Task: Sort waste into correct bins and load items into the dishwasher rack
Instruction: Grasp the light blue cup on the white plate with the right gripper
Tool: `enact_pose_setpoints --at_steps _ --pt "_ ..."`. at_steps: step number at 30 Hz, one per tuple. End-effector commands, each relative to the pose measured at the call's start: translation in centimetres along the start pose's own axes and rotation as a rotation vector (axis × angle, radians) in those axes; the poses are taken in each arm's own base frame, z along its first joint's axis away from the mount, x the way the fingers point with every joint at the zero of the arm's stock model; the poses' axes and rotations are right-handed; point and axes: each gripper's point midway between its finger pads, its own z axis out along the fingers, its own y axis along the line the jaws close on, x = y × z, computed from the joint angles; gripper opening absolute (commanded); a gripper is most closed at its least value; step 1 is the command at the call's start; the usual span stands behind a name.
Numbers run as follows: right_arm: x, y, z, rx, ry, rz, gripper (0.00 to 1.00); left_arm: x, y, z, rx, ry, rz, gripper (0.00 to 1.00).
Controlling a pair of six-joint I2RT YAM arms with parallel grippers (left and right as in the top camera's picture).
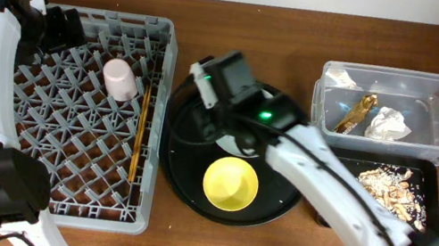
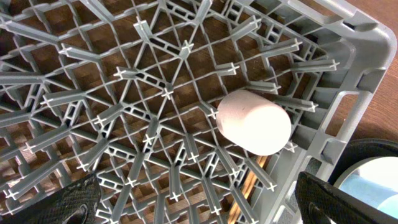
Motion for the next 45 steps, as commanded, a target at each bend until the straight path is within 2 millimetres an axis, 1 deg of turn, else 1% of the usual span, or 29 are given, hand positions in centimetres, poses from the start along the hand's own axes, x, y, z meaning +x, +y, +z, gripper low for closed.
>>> enact_pose_setpoints --at_steps 1,4,5,8,10,13,15,17,19,26,28,29,30,31,33,36,38,40,42,44,45 --pt "1.7 -2.0 4.8 0.123 0.091 0.003 0.42 -0.4 0.1 -0.9 -0.004 -0.029 -0.013 0.99" --pt "2.9 -2.5 8.0 0.131 0.141 0.010 0.43 -0.4 0.1 -0.9 -0.004 -0.029 -0.013 0.99" --pt "3.1 -2.7 8.7 0.133 0.147 0.013 0.44 -0.4 0.1 -0.9 -0.004 -0.029 -0.013 0.99" --pt "3.1 -3.0 9.5 0.136 0.145 0.018 0.45 -0.4 0.1 -0.9 -0.004 -0.029 -0.013 0.99" --pt "2.7 -3.0 9.7 0.136 0.127 0.019 0.46 -0.4 0.1 -0.9 -0.004 -0.029 -0.013 0.99" --pt "2.4 -3.0 9.7 0.135 0.114 0.020 0.45 -0.4 0.1 -0.9 -0.004 -0.029 -0.013 0.99" --pt "2.6 -3.0 9.7 0.135 0.121 0.020 0.32 -0.4 0.1 -0.9 -0.004 -0.029 -0.013 0.99" --pt "3.1 -3.0 9.7 0.135 0.141 0.018 0.28 -0.4 0.1 -0.9 -0.004 -0.029 -0.013 0.99" --pt "3.5 -3.0 9.7 0.136 0.157 0.017 0.28 -0.4 0.1 -0.9 -0.004 -0.029 -0.013 0.99" --pt "3.8 -3.0 9.7 0.137 0.168 0.016 0.27 -0.4 0.1 -0.9 -0.004 -0.029 -0.013 0.99" --pt "4.6 -3.0 9.6 0.137 0.200 0.014 0.26 -0.4 0.1 -0.9 -0.004 -0.029 -0.013 0.99" --pt "5.3 -3.0 9.4 0.139 0.231 0.009 0.28 -0.4 0.1 -0.9 -0.004 -0.029 -0.013 0.99" --pt "5.7 -3.2 9.3 0.150 0.246 0.005 0.30 -0.4 0.1 -0.9 -0.004 -0.029 -0.013 0.99" --pt "5.8 -3.5 9.2 0.166 0.253 0.002 0.30 -0.4 0.1 -0.9 -0.005 -0.029 -0.013 0.99" --pt "5.8 -3.9 9.1 0.187 0.252 0.000 0.27 -0.4 0.1 -0.9 -0.004 -0.029 -0.013 0.99" --pt "5.8 -4.5 9.0 0.221 0.251 -0.002 0.25 -0.4 0.1 -0.9 -0.004 -0.029 -0.013 0.99" --pt "5.8 -4.7 9.0 0.222 0.251 0.001 0.22 -0.4 0.1 -0.9 -0.004 -0.029 -0.013 0.99" --pt "5.8 -5.0 9.0 0.225 0.252 0.007 0.11 -0.4 0.1 -0.9 -0.004 -0.029 -0.013 0.99" --pt "5.9 -5.3 9.0 0.228 0.254 0.014 0.04 -0.4 0.1 -0.9 -0.004 -0.029 -0.013 0.99" --pt "5.3 -5.5 8.2 0.231 0.244 0.019 0.04 -0.4 0.1 -0.9 -0.004 -0.029 -0.013 0.99" --pt "4.6 -5.6 7.2 0.234 0.235 0.020 0.04 -0.4 0.1 -0.9 -0.005 -0.029 -0.013 0.99"
